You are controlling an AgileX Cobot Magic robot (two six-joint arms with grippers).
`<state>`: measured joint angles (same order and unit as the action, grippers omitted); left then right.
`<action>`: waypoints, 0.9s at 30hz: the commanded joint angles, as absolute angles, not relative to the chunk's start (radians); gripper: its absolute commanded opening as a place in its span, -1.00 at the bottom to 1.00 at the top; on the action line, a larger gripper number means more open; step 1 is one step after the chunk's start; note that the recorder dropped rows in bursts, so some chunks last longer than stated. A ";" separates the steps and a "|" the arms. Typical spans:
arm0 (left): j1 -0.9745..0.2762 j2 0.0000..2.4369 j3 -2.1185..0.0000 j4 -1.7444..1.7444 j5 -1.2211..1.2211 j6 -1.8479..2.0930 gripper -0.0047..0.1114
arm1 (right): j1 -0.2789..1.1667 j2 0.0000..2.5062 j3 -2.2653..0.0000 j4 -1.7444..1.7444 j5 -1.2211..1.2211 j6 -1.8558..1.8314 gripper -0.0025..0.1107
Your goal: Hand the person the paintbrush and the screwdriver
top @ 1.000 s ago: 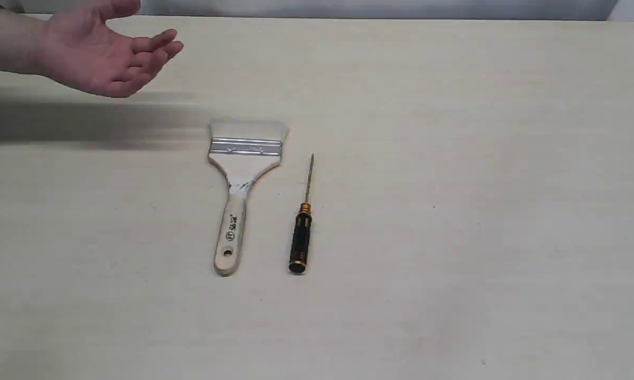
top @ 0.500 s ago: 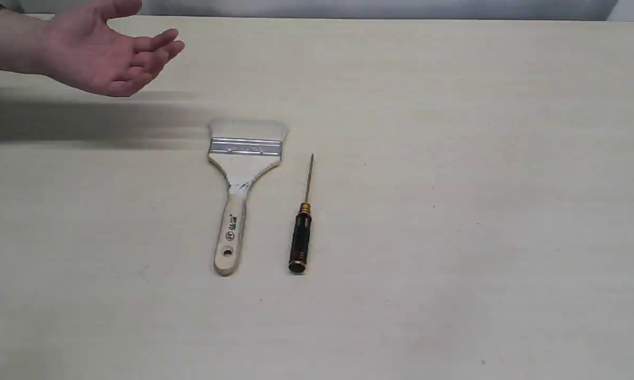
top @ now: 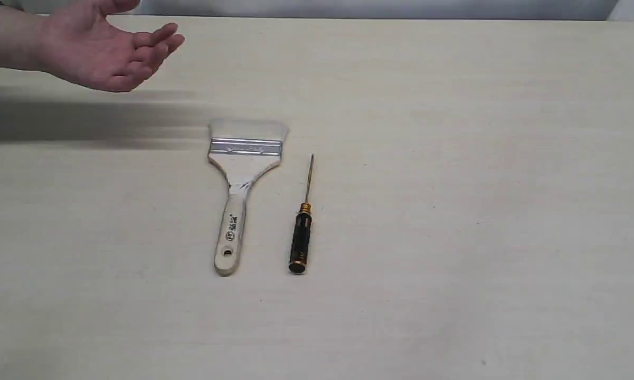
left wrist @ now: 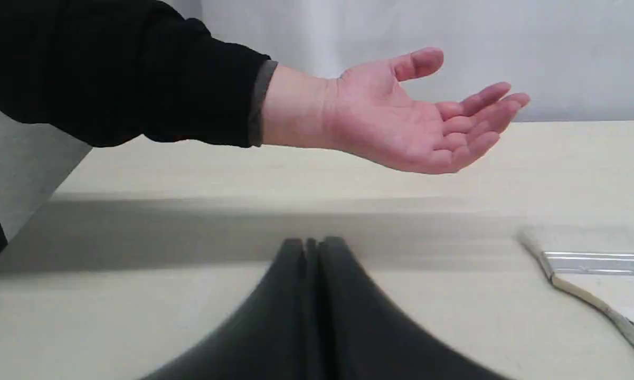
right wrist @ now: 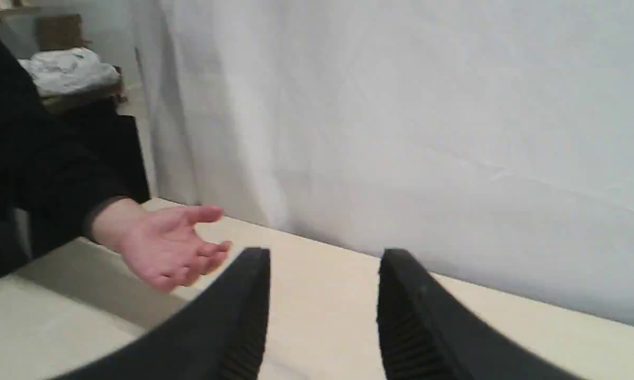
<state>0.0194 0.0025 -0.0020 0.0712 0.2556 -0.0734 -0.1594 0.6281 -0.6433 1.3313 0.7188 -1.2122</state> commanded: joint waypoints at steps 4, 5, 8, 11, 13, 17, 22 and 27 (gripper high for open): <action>0.011 0.000 0.000 0.071 0.248 -0.075 -0.92 | -0.160 0.762 -0.649 1.315 0.702 -1.252 -0.30; 0.011 0.000 0.000 0.071 0.248 -0.075 -0.92 | -0.160 0.783 -0.649 1.319 0.715 -1.252 -0.30; 0.011 0.000 0.000 0.071 0.248 -0.075 -0.92 | -0.160 0.833 -0.649 1.331 0.752 -1.252 -0.30; 0.011 0.000 0.000 0.071 0.248 -0.075 -0.92 | -0.135 0.884 -0.649 1.366 0.746 -1.282 -0.30; 0.011 0.000 0.000 0.068 0.252 -0.075 -0.92 | -0.076 0.924 -0.649 1.402 0.702 -1.334 -0.30; 0.011 0.000 0.000 0.068 0.252 -0.075 -0.92 | 0.103 1.023 -0.649 1.451 0.551 -1.502 -0.30; 0.011 0.000 0.000 0.068 0.252 -0.075 -0.92 | 0.337 1.177 -0.651 1.610 0.404 -1.788 -0.30; 0.011 0.000 0.000 0.068 0.252 -0.075 -0.92 | 0.527 1.358 -0.729 1.744 0.179 -1.834 -0.30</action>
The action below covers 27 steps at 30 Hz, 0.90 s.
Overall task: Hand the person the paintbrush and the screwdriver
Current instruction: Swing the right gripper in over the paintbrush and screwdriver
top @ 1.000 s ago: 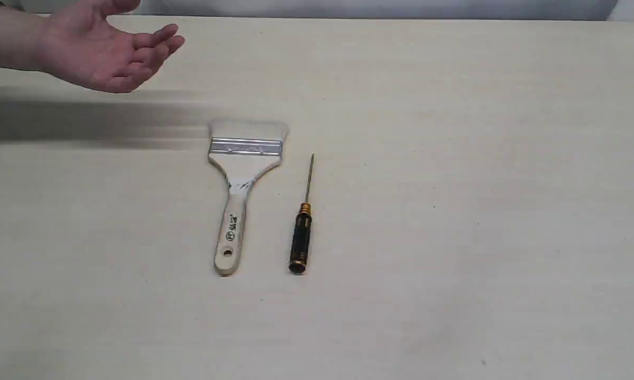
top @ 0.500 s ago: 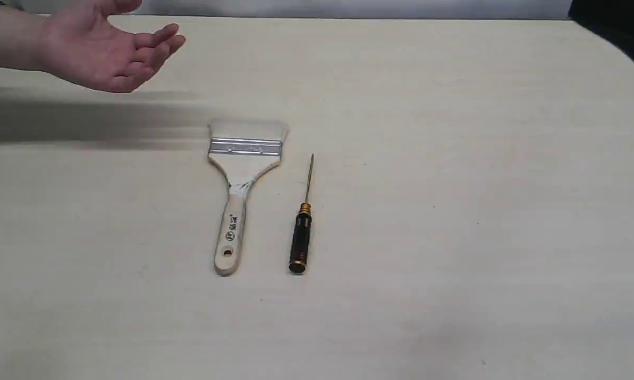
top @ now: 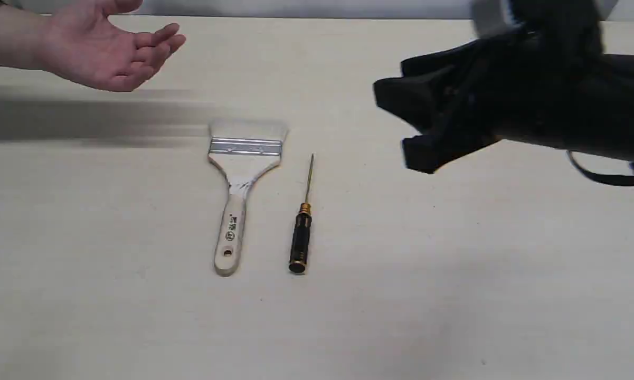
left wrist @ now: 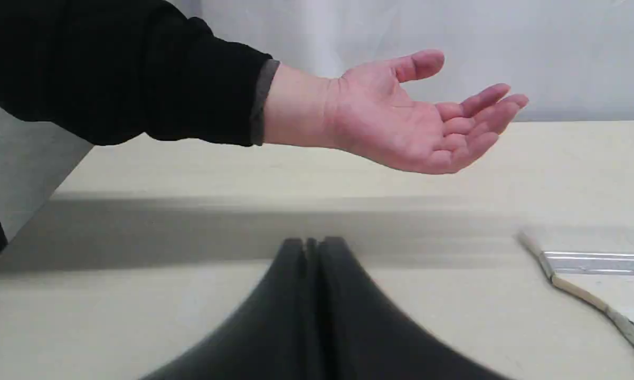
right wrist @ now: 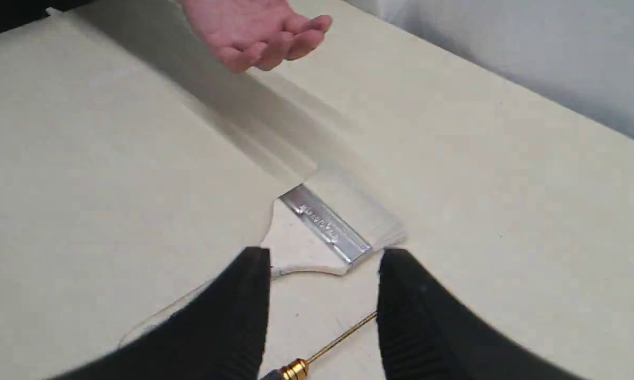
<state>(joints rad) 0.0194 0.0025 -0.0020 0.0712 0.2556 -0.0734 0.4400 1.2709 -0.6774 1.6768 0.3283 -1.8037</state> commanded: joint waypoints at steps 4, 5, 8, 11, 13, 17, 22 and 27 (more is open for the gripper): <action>0.011 0.000 0.000 0.068 0.252 -0.075 -0.92 | 0.638 1.472 -0.819 1.744 0.021 -1.784 -0.30; 0.011 0.000 0.000 0.068 0.252 -0.075 -0.92 | 0.666 1.507 -0.849 1.744 0.000 -1.763 -0.30; 0.011 0.000 0.000 0.068 0.252 -0.075 -0.92 | 0.747 1.579 -0.922 1.744 -0.062 -1.711 -0.30; 0.011 0.000 0.000 0.068 0.252 -0.075 -0.92 | 0.818 1.641 -0.993 1.744 -0.131 -1.699 -0.30; 0.011 0.000 0.000 0.068 0.252 -0.075 -0.92 | 0.852 1.669 -1.034 1.744 -0.181 -1.701 -0.30; 0.011 0.000 0.000 0.070 0.248 -0.075 -0.92 | 0.907 1.723 -1.104 1.744 -0.266 -1.697 -0.30; 0.011 0.000 0.000 0.070 0.248 -0.075 -0.92 | 0.909 1.750 -1.150 1.744 -0.315 -1.777 -0.30; 0.011 0.000 0.000 0.070 0.248 -0.075 -0.92 | 0.909 1.737 -1.156 1.744 -0.479 -1.906 -0.30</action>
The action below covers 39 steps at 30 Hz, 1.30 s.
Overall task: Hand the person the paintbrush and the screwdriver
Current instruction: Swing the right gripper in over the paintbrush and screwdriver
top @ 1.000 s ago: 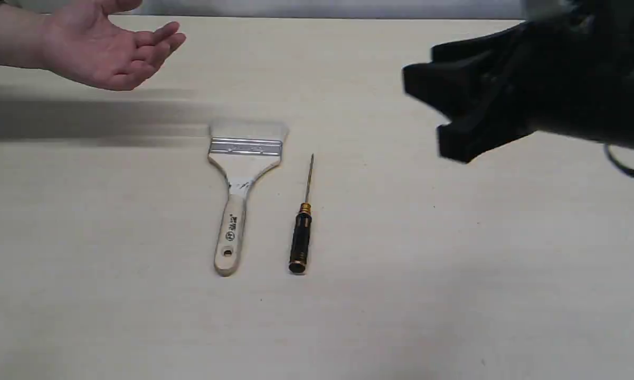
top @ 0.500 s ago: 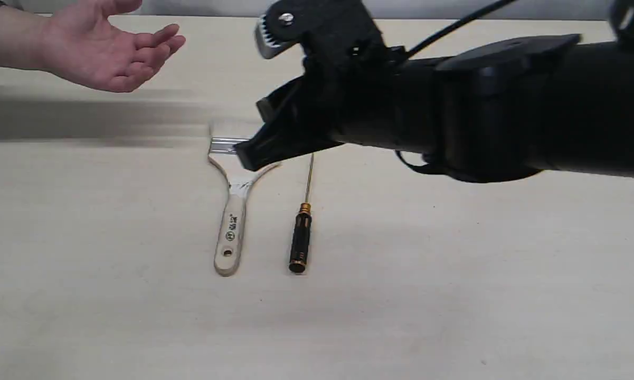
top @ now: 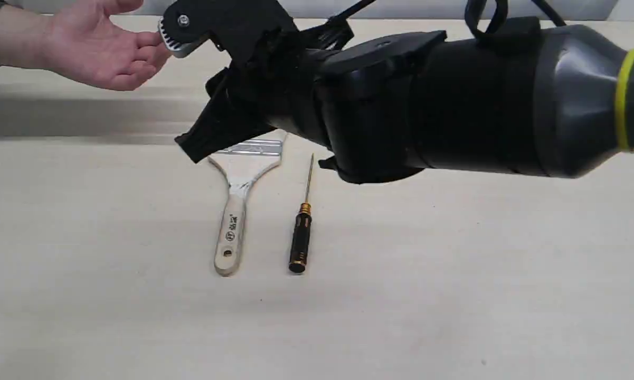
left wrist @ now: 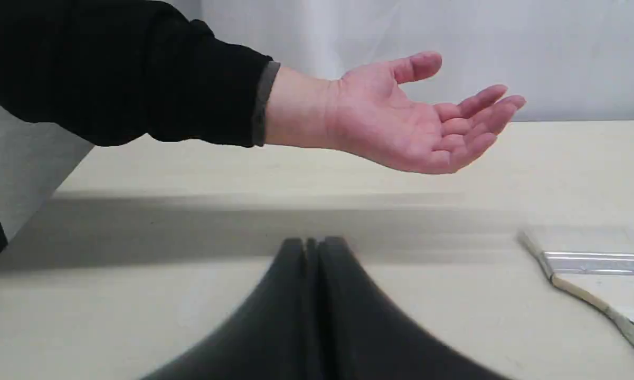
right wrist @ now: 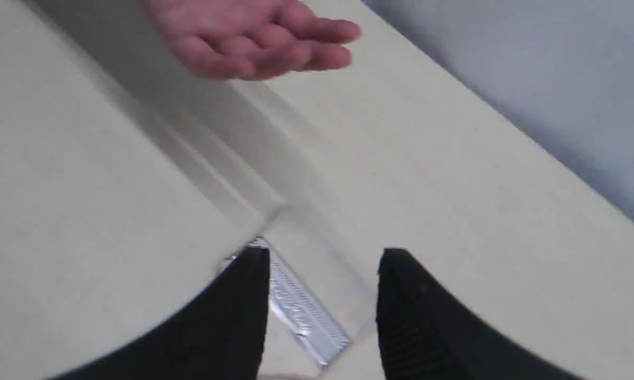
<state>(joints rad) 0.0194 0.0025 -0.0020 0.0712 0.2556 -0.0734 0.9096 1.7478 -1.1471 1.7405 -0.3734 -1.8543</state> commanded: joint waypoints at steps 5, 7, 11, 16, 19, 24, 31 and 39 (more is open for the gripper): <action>0.011 0.000 0.000 0.070 0.248 -0.075 -0.92 | 0.909 1.707 -1.194 1.744 -0.599 -1.900 -0.30; 0.011 0.000 0.000 0.070 0.248 -0.075 -0.92 | 0.910 1.693 -1.220 1.744 -0.596 -1.845 -0.30; 0.011 0.000 0.000 0.070 0.248 -0.075 -0.92 | 0.938 1.673 -1.262 1.744 -0.594 -1.806 -0.30; 0.011 0.000 0.000 0.067 0.252 -0.075 -0.92 | 0.978 1.673 -1.300 1.744 -0.607 -1.852 -0.30; 0.011 0.000 0.000 0.067 0.250 -0.075 -0.92 | 0.980 1.673 -1.299 1.744 -0.616 -1.695 -0.30; 0.011 0.000 0.000 0.067 0.250 -0.075 -0.92 | 0.973 1.679 -1.297 1.744 -0.477 -1.474 -0.27; 0.011 0.000 0.000 0.067 0.250 -0.075 -0.92 | 0.973 1.713 -1.273 1.744 -0.454 -1.454 0.11; 0.011 0.000 0.000 0.067 0.250 -0.075 -0.92 | 0.965 1.748 -1.164 1.744 -0.555 -1.533 0.11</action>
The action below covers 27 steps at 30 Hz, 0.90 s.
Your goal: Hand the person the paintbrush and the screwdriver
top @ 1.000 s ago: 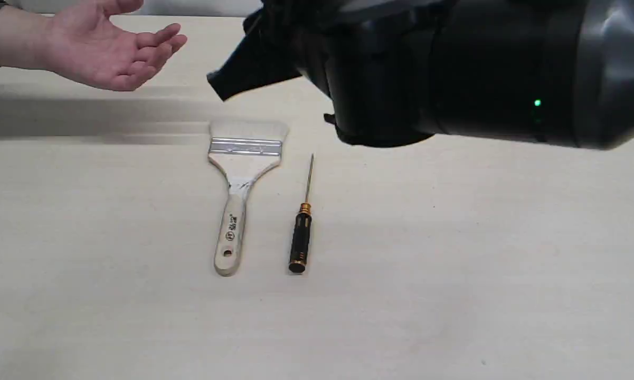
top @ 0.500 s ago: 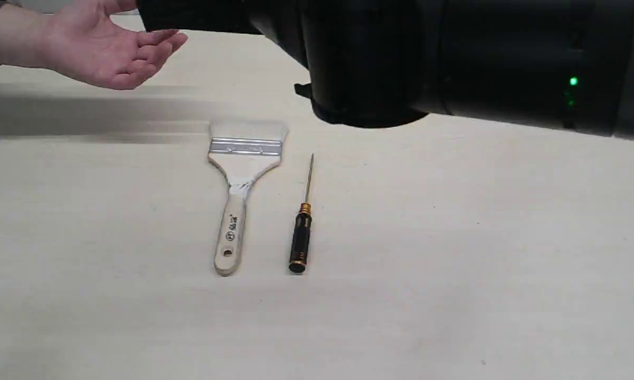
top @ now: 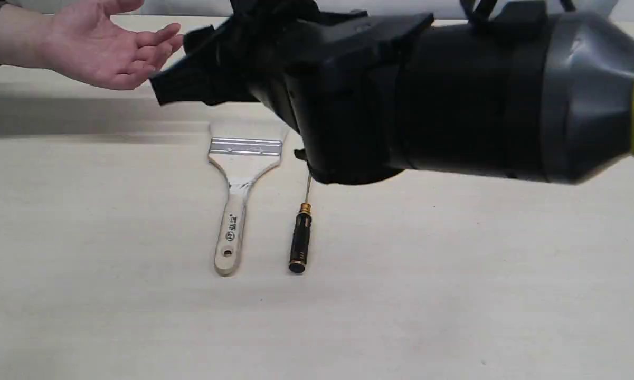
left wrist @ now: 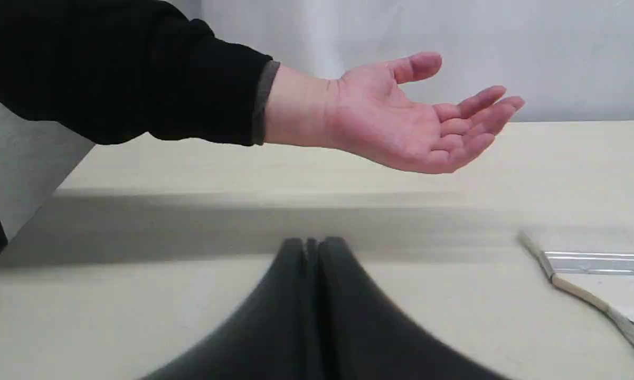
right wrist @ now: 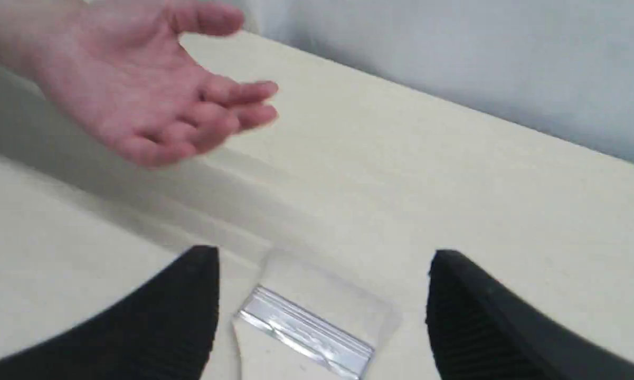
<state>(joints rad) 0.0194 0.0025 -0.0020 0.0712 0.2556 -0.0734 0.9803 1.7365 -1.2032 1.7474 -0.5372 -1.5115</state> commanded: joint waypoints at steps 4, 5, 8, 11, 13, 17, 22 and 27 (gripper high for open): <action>0.011 0.000 0.000 0.067 0.250 -0.075 -0.92 | 0.945 1.777 -1.109 1.744 -0.525 -1.484 0.08; 0.011 0.000 0.000 0.069 0.250 -0.075 -0.92 | 0.942 1.779 -1.099 1.744 -0.509 -1.469 0.07; 0.011 0.000 0.000 0.069 0.247 -0.075 -0.92 | 0.920 1.788 -1.070 1.744 -0.426 -1.405 0.07; 0.011 0.000 0.000 0.069 0.250 -0.075 -0.92 | 0.892 1.788 -1.050 1.744 -0.360 -1.369 0.07; 0.011 0.000 0.000 0.069 0.250 -0.075 -0.92 | 0.884 1.788 -1.034 1.744 -0.359 -1.374 0.07; 0.011 0.000 0.000 0.069 0.250 -0.075 -0.92 | 0.884 1.788 -1.004 1.744 -0.369 -1.401 0.07; 0.011 0.000 0.000 0.069 0.250 -0.075 -0.92 | 0.884 1.788 -0.952 1.744 -0.362 -1.407 0.07; 0.011 0.000 0.000 0.069 0.250 -0.075 -0.92 | 0.894 1.788 -0.942 1.744 -0.429 -1.803 0.06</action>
